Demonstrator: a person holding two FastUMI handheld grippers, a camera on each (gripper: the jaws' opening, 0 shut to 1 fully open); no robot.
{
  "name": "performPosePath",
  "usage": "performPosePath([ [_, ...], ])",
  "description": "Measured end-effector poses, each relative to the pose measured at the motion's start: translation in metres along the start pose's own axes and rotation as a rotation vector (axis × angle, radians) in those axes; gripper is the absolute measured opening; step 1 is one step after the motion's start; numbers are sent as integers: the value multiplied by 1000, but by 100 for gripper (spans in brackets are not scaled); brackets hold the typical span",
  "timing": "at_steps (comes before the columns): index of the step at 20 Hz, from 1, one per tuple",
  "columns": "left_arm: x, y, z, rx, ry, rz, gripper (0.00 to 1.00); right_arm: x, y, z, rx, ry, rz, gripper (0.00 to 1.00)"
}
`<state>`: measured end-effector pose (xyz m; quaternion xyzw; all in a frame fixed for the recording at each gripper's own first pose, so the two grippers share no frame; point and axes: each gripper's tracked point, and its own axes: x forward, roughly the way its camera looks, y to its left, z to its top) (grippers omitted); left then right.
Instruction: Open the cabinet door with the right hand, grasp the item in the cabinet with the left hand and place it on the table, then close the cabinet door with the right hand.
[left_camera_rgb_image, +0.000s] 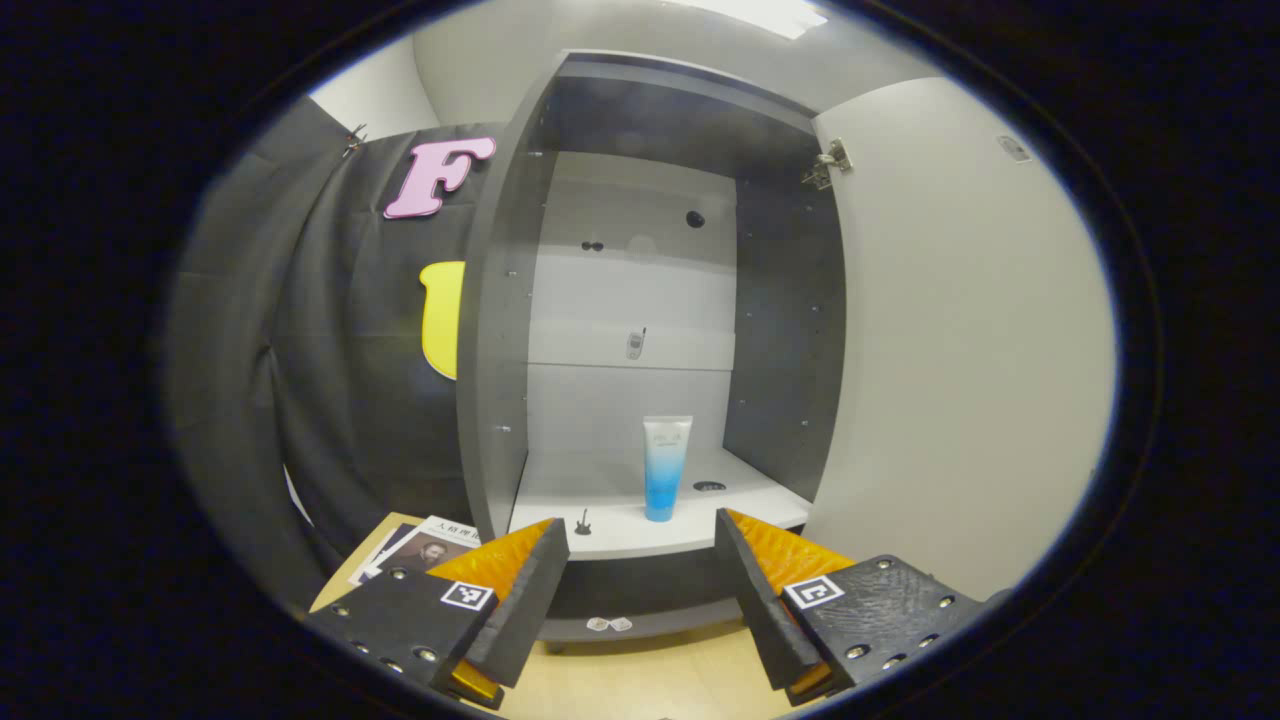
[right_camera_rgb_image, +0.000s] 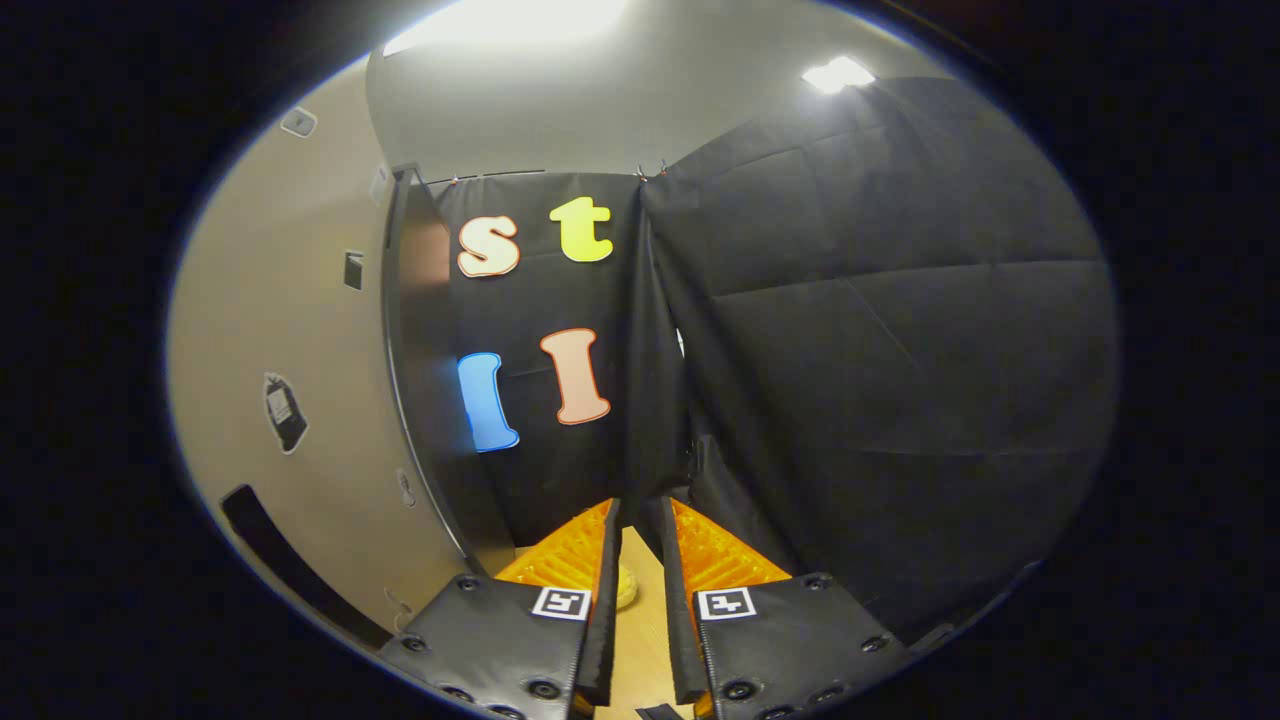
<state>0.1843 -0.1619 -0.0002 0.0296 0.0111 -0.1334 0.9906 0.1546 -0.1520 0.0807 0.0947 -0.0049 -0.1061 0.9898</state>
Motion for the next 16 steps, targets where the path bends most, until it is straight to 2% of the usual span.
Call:
performPosePath([
  [2,19,-1,5,14,-9,6,90,15,-3,-3,9,7,-1,46],
  [3,30,-2,5,22,-10,10,89,22,-4,-5,6,11,5,59],
  [6,60,-3,7,28,-6,22,89,36,-22,-16,-51,27,-39,99],
  [9,89,-6,10,27,-11,24,89,46,-30,-22,-94,39,-75,98],
  [16,147,-29,1,71,9,-2,89,65,-38,-30,-92,62,-86,98],
])
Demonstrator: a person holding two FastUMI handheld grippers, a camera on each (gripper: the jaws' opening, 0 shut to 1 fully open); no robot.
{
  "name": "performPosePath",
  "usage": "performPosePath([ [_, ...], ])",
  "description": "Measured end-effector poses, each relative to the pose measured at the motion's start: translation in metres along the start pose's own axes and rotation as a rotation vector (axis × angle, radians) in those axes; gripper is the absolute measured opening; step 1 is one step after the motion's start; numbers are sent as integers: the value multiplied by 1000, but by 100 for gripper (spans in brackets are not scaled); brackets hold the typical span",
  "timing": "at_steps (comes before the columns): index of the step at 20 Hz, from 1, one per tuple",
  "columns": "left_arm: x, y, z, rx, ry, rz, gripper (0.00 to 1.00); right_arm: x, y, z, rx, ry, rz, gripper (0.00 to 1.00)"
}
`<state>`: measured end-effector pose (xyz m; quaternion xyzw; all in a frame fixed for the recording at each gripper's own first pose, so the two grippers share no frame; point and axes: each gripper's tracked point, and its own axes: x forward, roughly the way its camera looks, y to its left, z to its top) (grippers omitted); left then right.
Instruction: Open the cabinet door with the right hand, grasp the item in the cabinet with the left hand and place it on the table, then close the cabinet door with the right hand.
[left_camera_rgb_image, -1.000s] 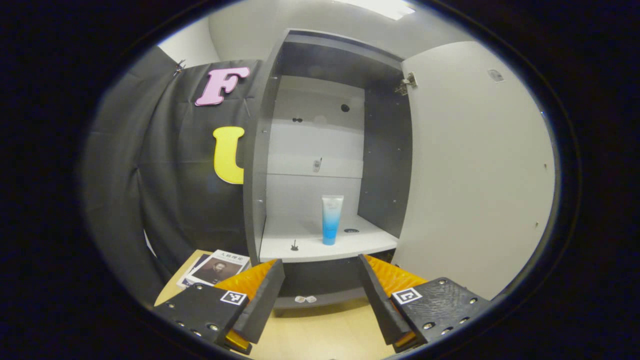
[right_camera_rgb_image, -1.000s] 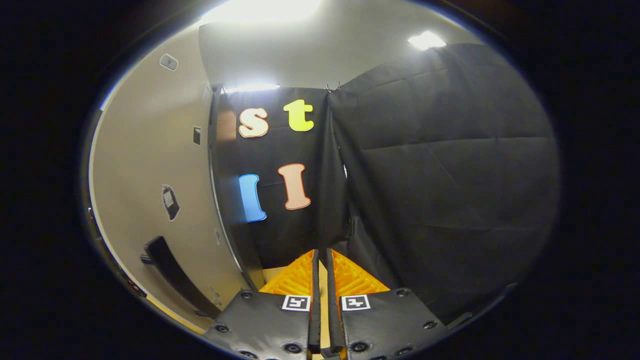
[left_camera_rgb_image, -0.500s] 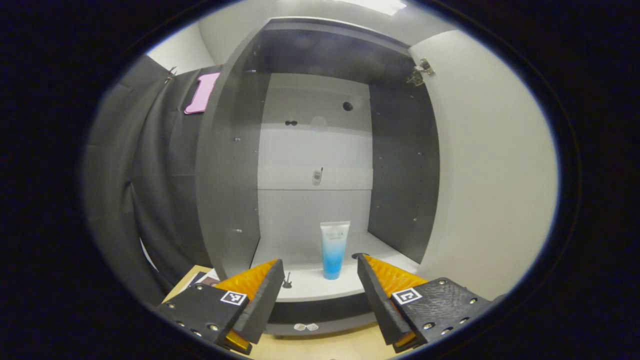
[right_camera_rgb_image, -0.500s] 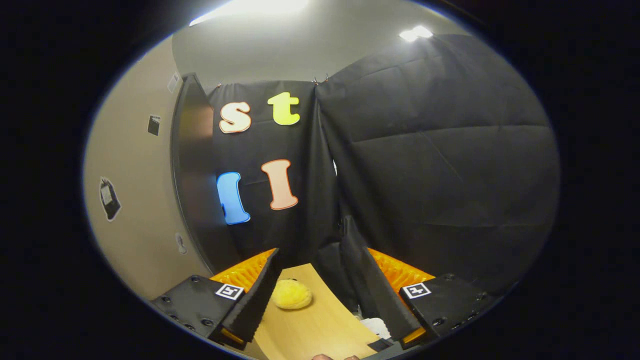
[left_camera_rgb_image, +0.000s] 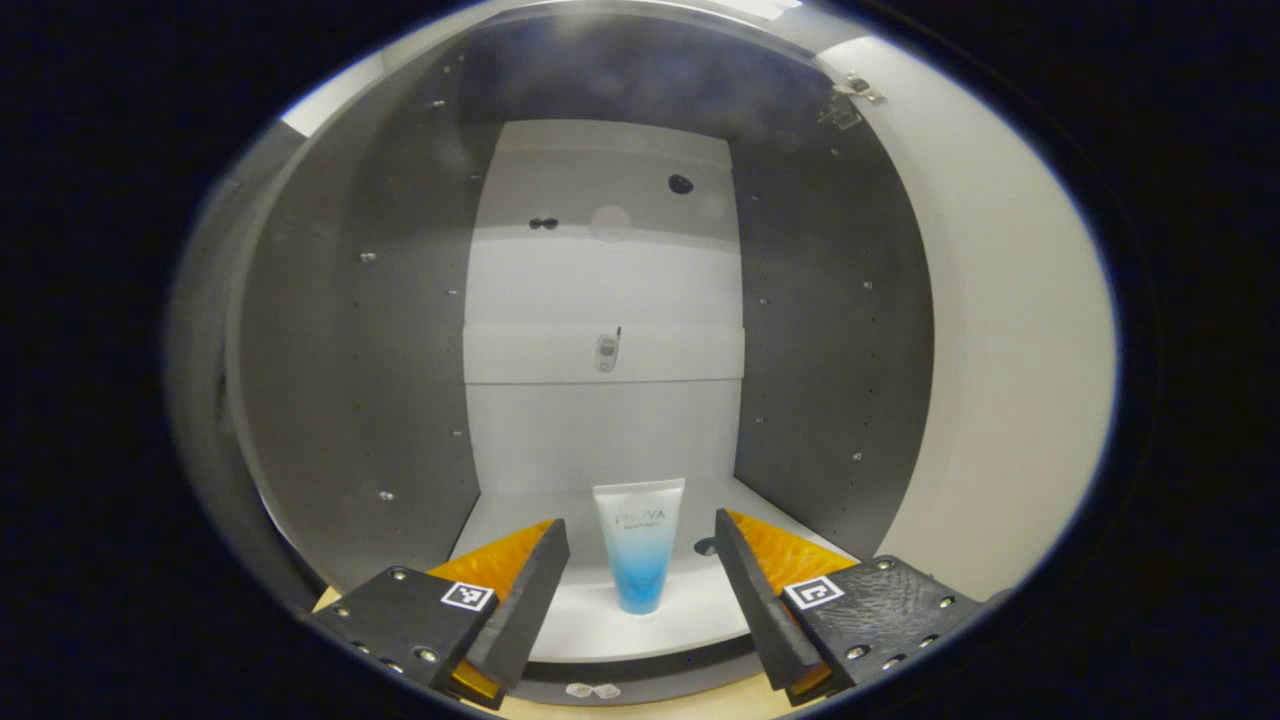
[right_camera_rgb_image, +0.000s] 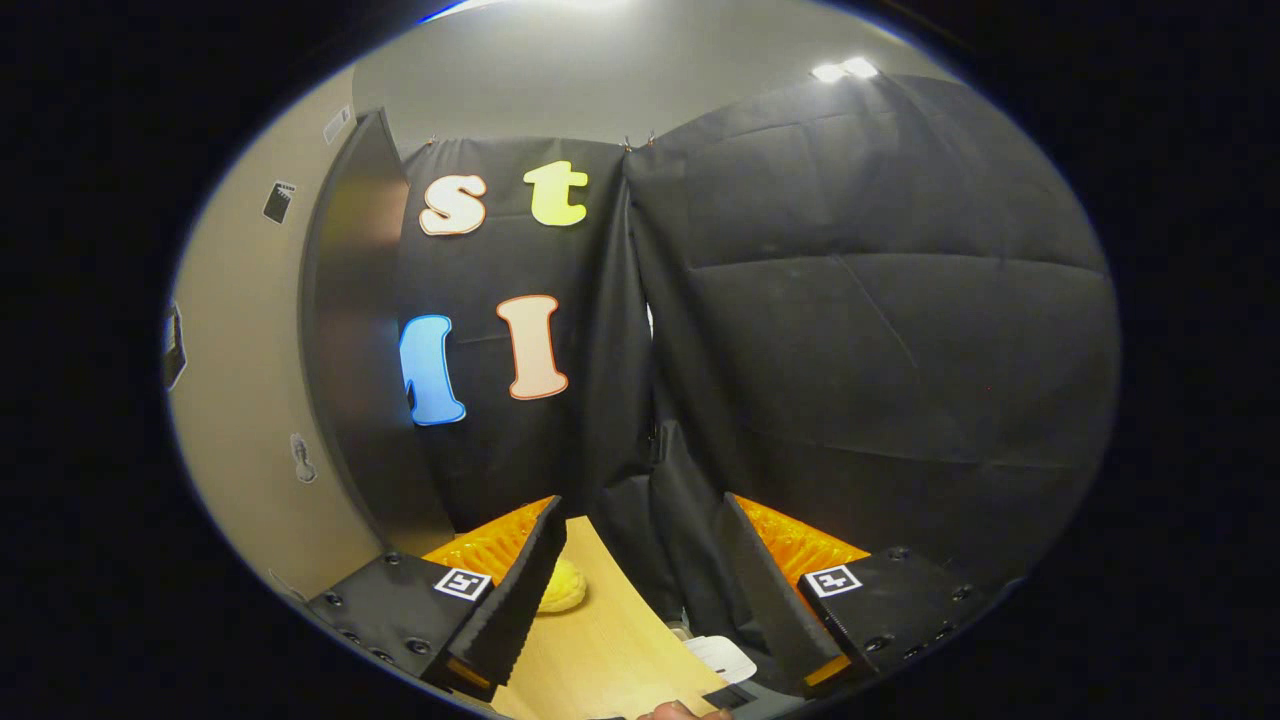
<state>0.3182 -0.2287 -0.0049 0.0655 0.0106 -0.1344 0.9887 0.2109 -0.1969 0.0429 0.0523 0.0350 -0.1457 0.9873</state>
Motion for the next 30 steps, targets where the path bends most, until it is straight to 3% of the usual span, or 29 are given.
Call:
performPosePath([
  [10,45,-2,-29,3,80,35,89,19,-12,-28,-3,97,-36,98],
  [12,47,5,-30,31,85,67,88,23,-11,-29,7,101,-33,93],
  [13,50,5,-31,35,86,68,79,26,-10,-27,8,101,-29,93],
  [15,50,5,-30,34,81,72,79,30,-8,-29,9,108,-17,98],
  [16,47,8,-30,28,82,90,66,32,-6,-30,12,114,-9,92],
  [17,48,4,-30,26,83,90,52,34,-4,-30,19,116,1,93],
  [19,47,5,-31,14,87,83,52,36,-2,-27,31,109,13,98],
  [26,40,1,-6,36,-12,22,50,35,-2,-21,36,102,38,98],
  [30,8,-3,22,70,-79,-17,50,24,-3,-10,68,60,44,95],
])
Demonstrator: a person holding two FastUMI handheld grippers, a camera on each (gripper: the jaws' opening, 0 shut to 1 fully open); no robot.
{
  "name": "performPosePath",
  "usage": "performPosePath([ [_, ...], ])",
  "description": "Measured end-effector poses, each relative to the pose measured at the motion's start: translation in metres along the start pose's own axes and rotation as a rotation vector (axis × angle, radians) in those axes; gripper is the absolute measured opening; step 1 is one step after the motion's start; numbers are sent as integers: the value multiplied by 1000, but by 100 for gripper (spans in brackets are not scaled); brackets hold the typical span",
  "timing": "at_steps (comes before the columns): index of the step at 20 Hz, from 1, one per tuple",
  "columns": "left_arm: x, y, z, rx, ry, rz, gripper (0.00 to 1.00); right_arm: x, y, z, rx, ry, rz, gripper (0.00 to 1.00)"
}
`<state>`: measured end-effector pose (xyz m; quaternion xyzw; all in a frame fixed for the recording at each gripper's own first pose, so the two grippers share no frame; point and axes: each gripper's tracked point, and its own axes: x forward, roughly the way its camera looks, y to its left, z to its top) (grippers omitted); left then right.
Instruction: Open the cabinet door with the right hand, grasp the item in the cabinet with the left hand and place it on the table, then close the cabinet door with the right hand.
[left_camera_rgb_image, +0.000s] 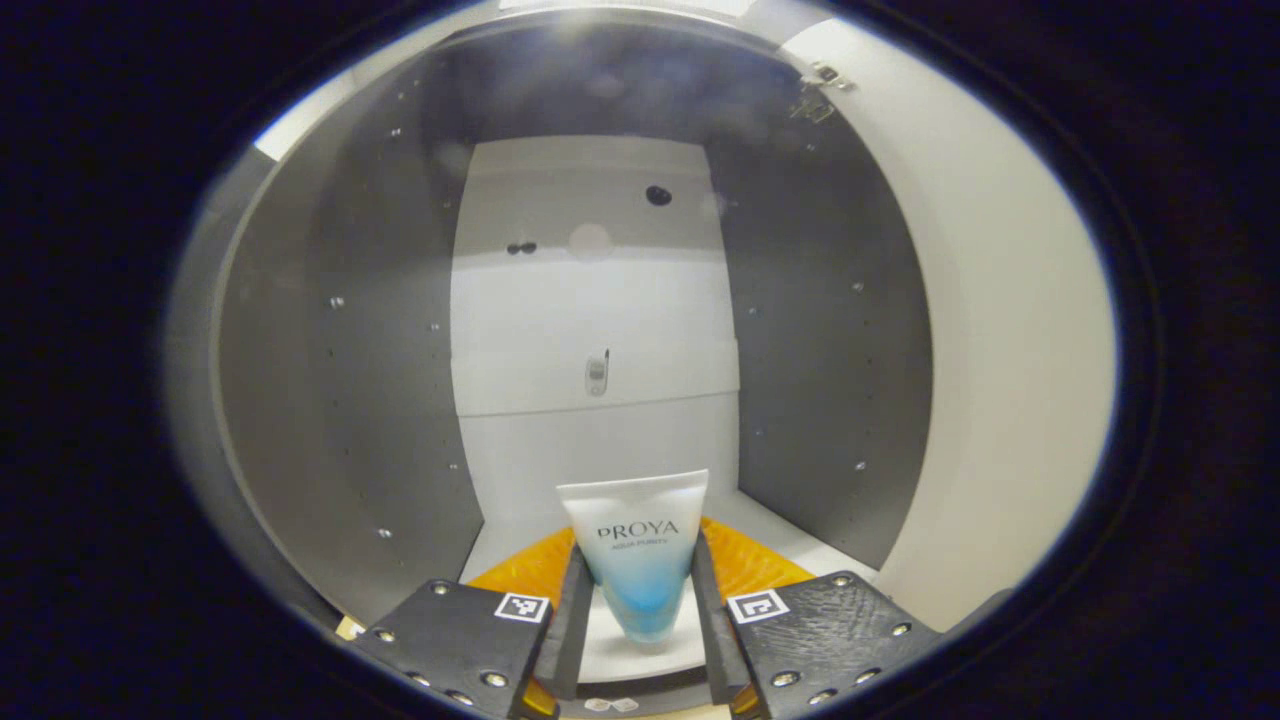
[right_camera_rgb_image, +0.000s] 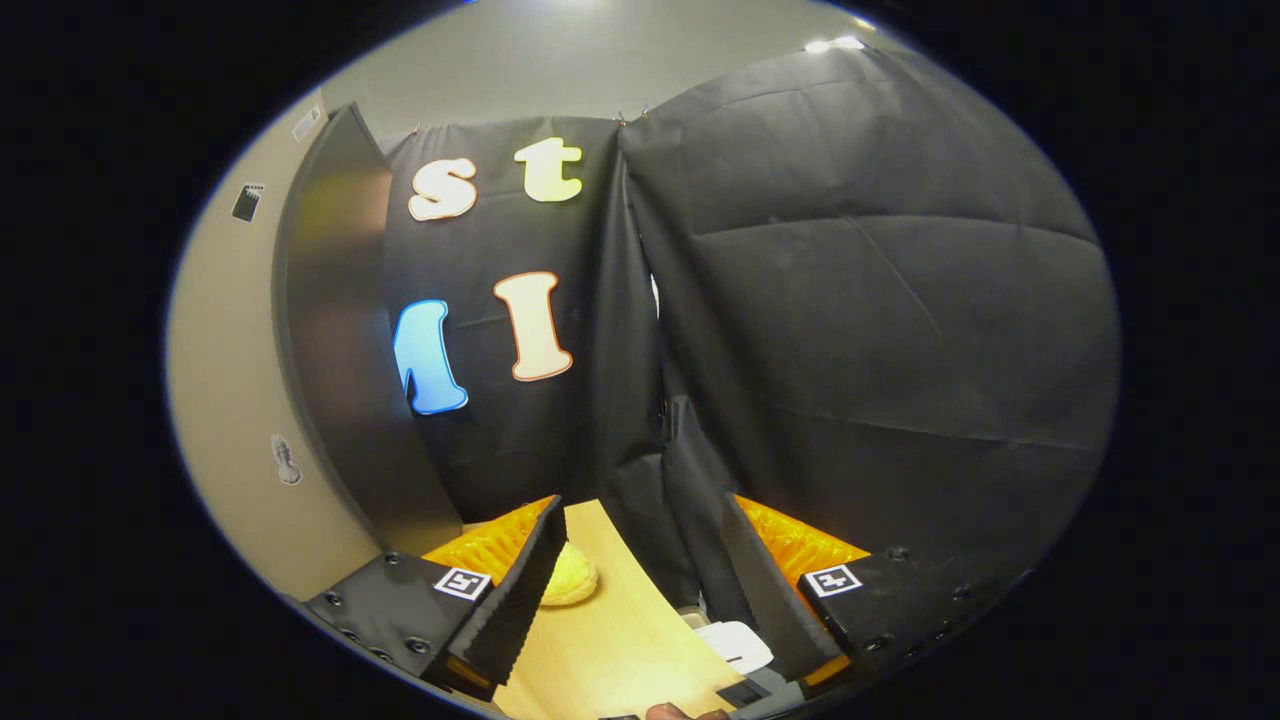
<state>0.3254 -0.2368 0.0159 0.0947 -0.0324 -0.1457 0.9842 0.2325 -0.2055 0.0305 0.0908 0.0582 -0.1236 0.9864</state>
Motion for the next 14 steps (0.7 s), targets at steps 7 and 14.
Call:
performPosePath([
  [7,-64,12,16,-40,-43,-32,49,-24,-17,14,8,-42,-11,92],
  [14,-140,72,-29,-126,30,69,49,-46,-19,11,-36,-34,-26,98],
])
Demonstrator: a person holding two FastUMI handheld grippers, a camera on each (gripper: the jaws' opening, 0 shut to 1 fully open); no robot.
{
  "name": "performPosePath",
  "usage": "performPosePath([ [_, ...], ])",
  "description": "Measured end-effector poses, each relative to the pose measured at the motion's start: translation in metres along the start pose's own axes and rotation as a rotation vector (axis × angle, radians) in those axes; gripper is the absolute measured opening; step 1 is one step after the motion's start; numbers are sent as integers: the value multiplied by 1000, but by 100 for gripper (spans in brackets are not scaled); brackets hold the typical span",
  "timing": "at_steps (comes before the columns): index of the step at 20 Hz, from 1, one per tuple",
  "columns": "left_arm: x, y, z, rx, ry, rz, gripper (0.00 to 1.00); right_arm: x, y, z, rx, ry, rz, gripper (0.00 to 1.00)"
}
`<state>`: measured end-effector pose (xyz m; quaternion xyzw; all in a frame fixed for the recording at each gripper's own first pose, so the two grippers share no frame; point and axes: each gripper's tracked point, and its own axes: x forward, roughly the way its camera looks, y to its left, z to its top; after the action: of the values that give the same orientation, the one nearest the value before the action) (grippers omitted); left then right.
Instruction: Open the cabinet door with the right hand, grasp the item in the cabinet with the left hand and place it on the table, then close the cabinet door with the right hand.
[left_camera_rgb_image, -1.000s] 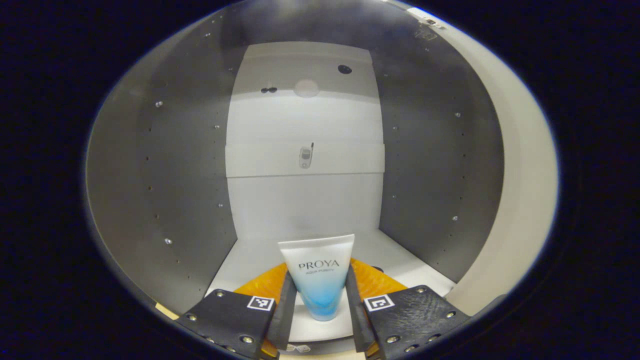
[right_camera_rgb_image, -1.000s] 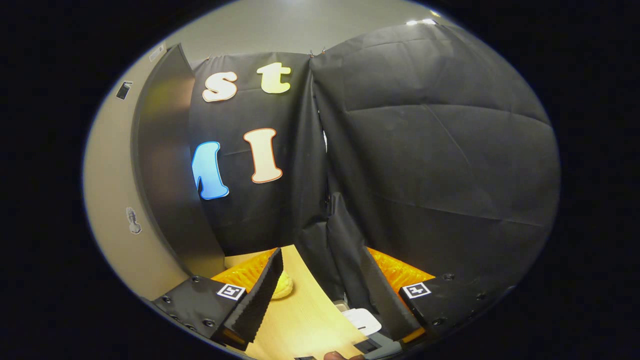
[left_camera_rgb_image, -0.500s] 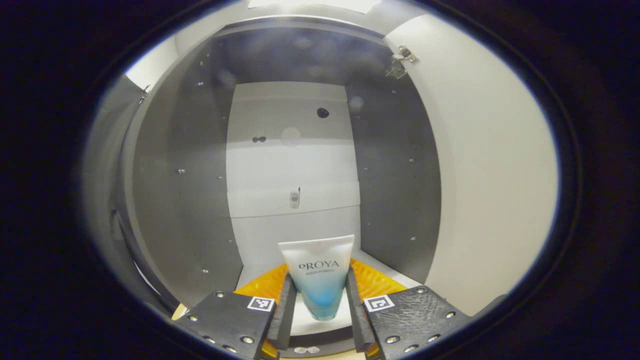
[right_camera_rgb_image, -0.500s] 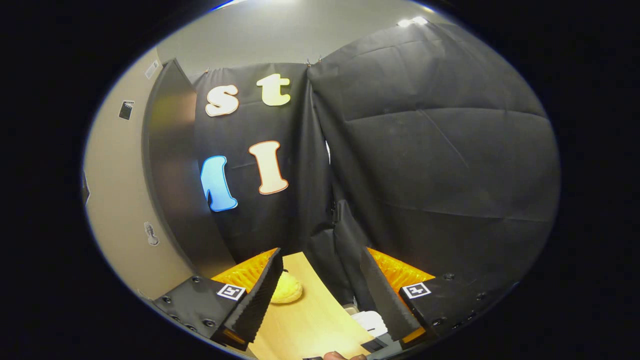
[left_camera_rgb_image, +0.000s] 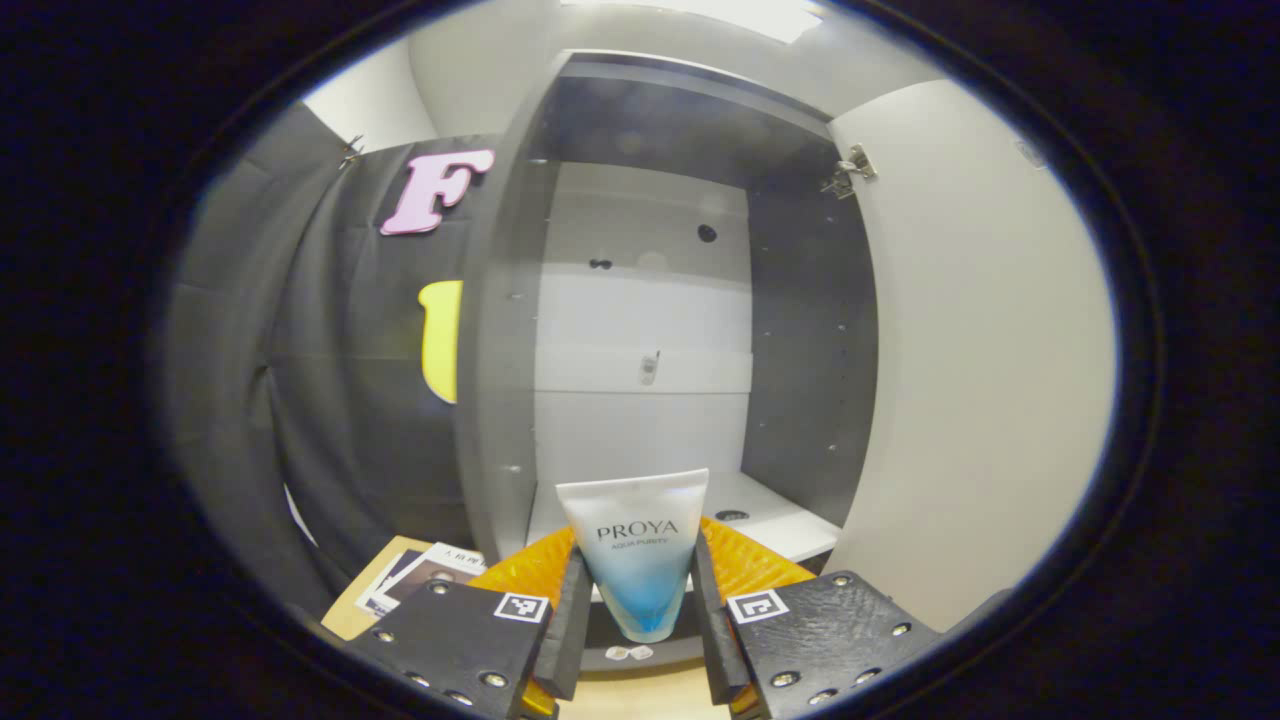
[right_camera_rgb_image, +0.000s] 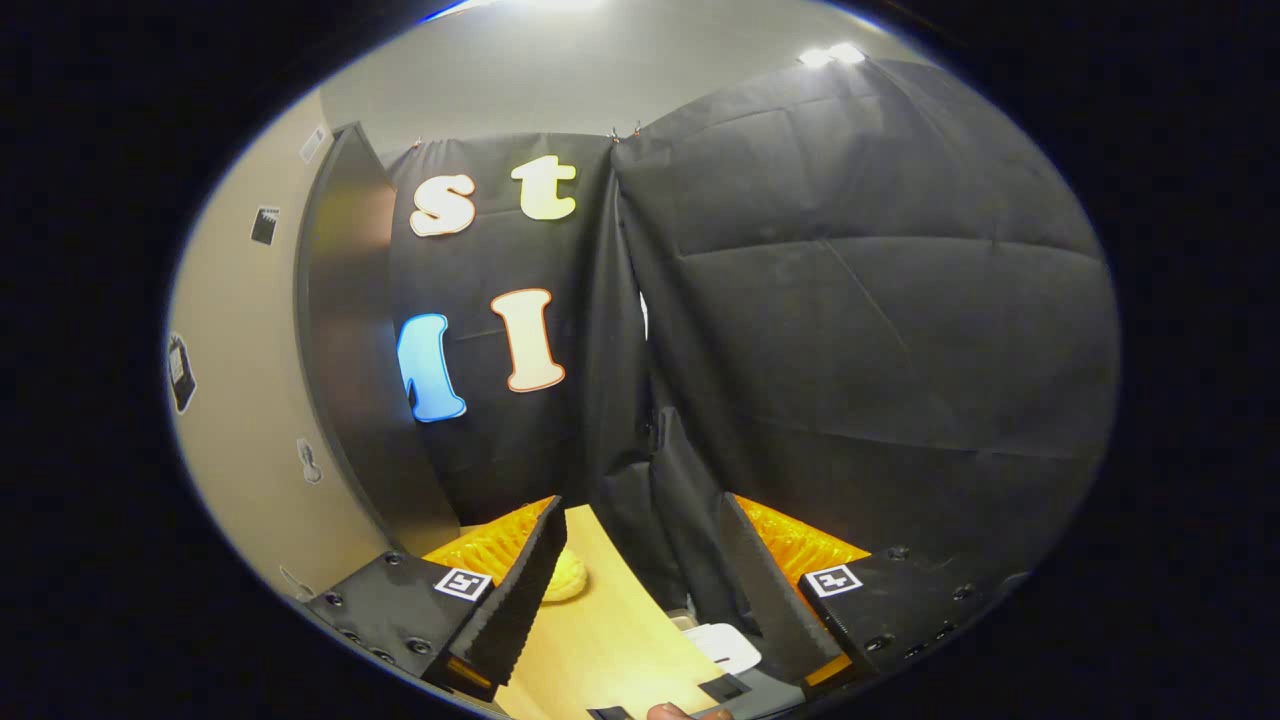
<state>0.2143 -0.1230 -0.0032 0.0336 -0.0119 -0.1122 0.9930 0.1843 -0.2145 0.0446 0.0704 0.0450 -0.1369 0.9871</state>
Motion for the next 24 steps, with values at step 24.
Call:
performPosePath([
  [24,-157,133,-293,-77,122,264,51,-39,18,5,-7,15,27,98],
])
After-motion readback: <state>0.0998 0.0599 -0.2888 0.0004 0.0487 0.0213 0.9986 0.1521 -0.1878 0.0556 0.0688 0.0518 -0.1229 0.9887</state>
